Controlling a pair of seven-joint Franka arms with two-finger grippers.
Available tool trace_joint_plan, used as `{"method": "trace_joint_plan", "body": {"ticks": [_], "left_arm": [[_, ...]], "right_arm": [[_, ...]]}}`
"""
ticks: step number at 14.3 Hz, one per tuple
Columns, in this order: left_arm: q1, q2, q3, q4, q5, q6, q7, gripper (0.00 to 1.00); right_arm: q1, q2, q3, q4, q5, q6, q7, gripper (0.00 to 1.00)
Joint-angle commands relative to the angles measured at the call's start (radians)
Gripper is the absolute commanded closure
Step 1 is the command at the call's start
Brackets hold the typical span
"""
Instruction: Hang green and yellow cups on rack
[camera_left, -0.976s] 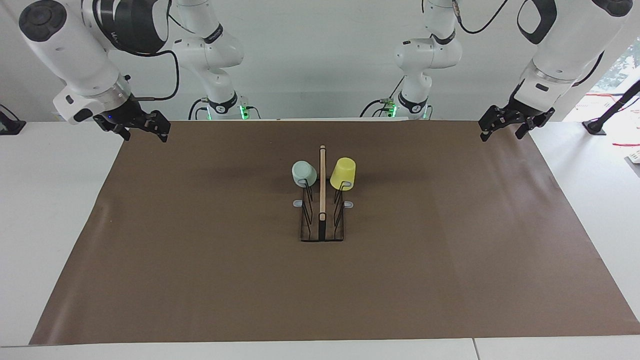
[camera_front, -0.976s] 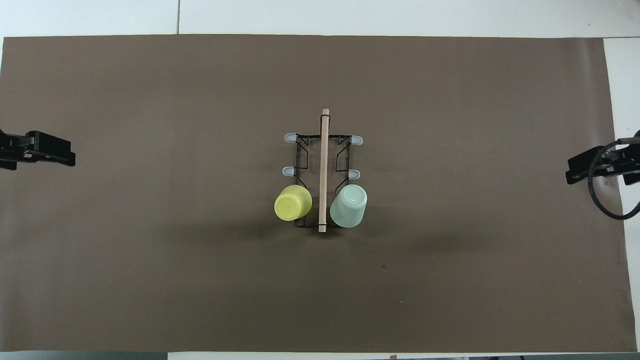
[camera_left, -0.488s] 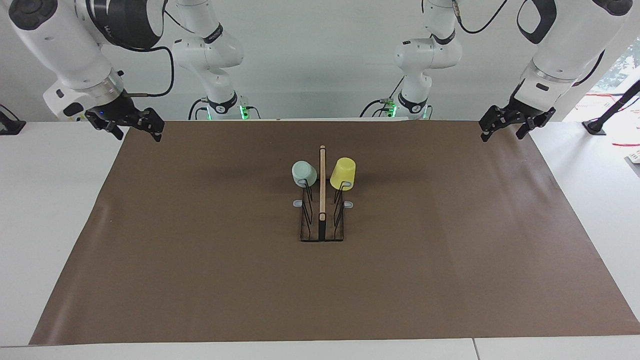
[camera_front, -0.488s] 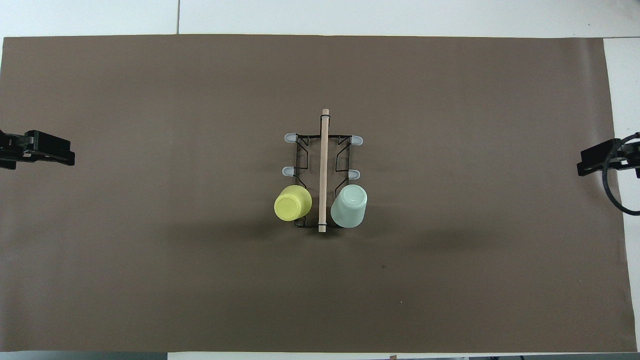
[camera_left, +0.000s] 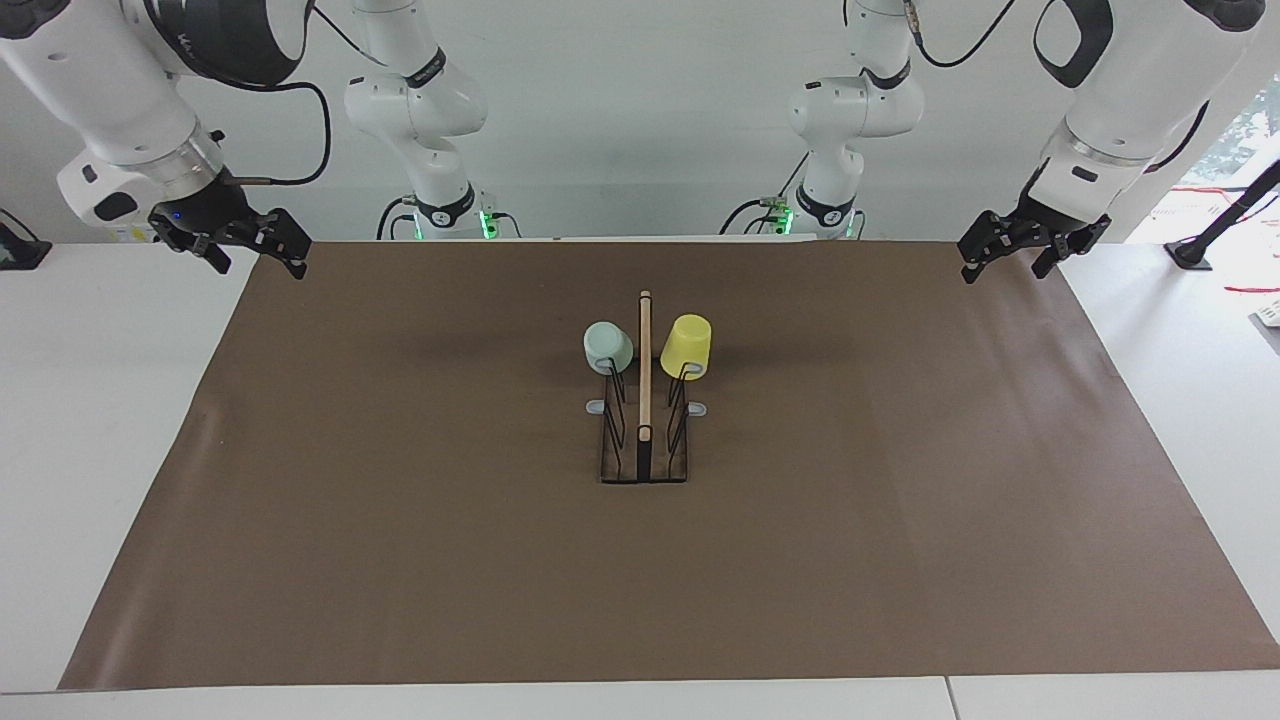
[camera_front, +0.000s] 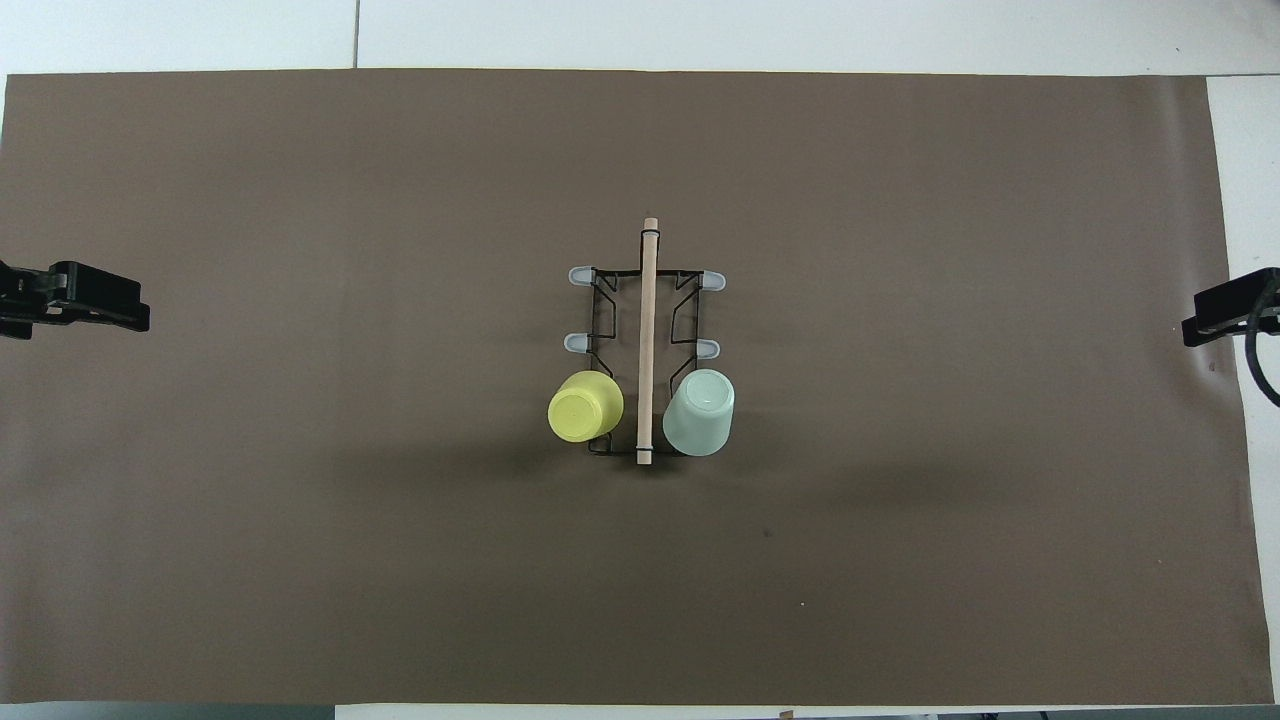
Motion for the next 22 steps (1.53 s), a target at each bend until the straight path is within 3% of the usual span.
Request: {"method": "trace_joint_plan", "body": {"ticks": [1, 22], "left_arm": [[-0.014, -0.023, 0.008, -0.025, 0.016, 0.001, 0.001, 0.0], [-0.014, -0.023, 0.008, -0.024, 0.016, 0.001, -0.001, 0.0]], "right_arm": [[-0.002, -0.074, 0.005, -0.08, 0.02, 0.013, 0.014, 0.0], [0.012, -0.07, -0.003, -0.068, 0.017, 0.098, 0.002, 0.0]]}}
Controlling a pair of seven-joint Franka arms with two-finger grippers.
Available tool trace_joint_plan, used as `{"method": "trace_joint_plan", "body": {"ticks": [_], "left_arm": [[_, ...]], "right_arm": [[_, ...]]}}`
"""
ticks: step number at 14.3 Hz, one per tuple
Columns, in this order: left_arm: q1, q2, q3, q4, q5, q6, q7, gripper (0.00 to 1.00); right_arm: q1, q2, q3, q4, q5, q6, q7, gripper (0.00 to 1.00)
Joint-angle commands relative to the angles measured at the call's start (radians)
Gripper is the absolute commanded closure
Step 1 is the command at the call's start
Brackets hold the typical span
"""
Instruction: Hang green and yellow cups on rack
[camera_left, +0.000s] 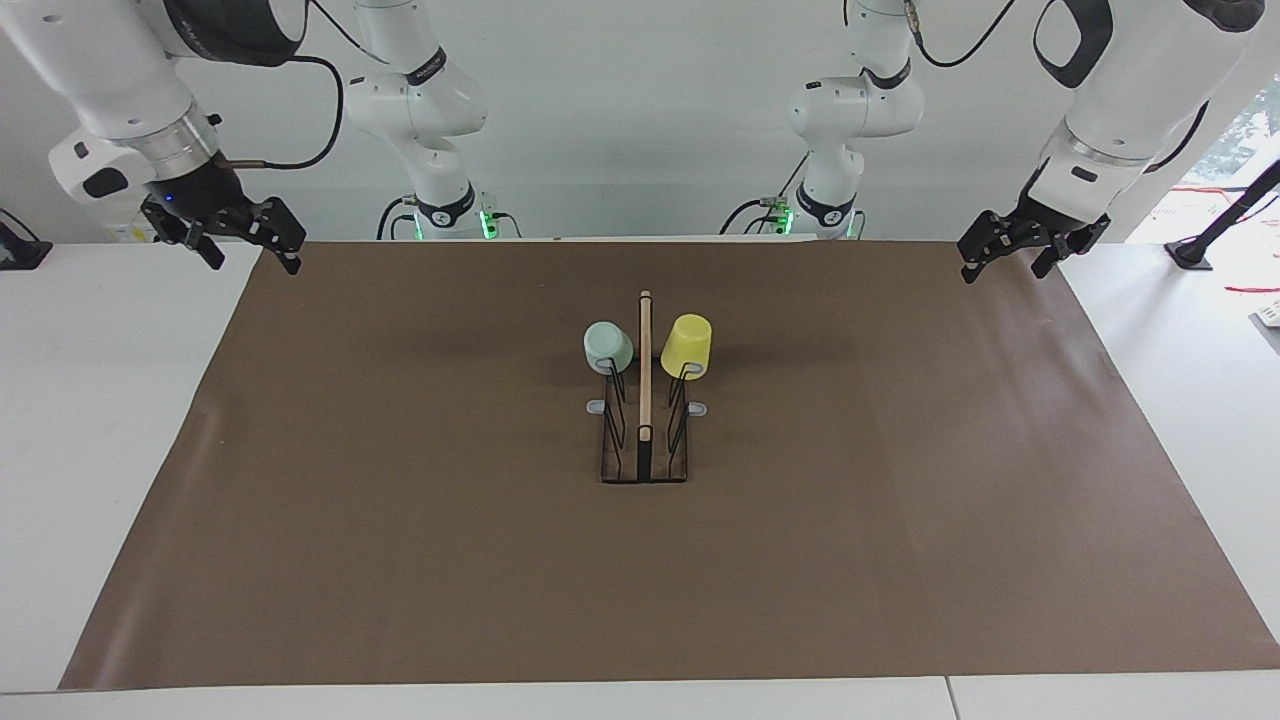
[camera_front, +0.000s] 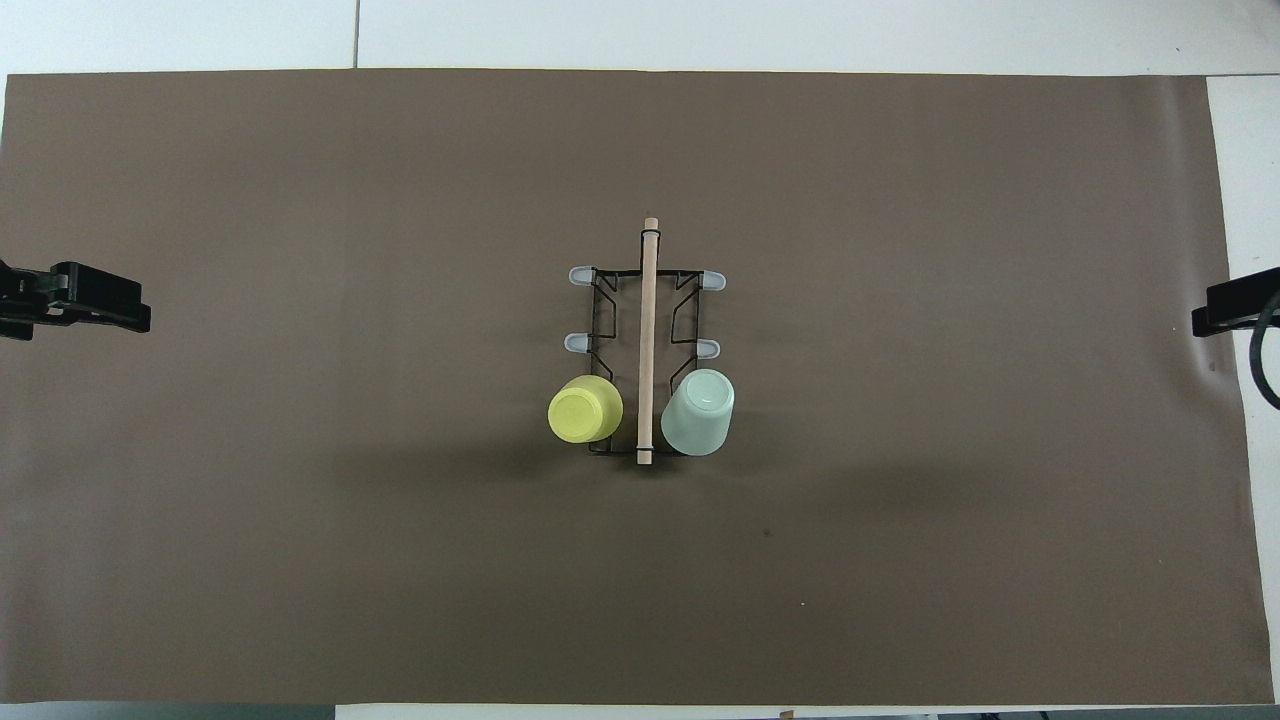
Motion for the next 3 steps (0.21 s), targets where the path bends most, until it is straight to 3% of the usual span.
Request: {"method": "trace_joint_plan", "body": {"ticks": [1, 3], "left_arm": [[-0.014, -0.022, 0.008, -0.022, 0.015, 0.001, 0.001, 0.0], [-0.014, -0.022, 0.008, -0.022, 0.016, 0.003, 0.002, 0.0]], "right_arm": [[0.001, -0.019, 0.0, -0.025, 0.015, 0.02, 0.002, 0.0], [0.001, -0.019, 0.0, -0.025, 0.015, 0.02, 0.003, 0.0]]}}
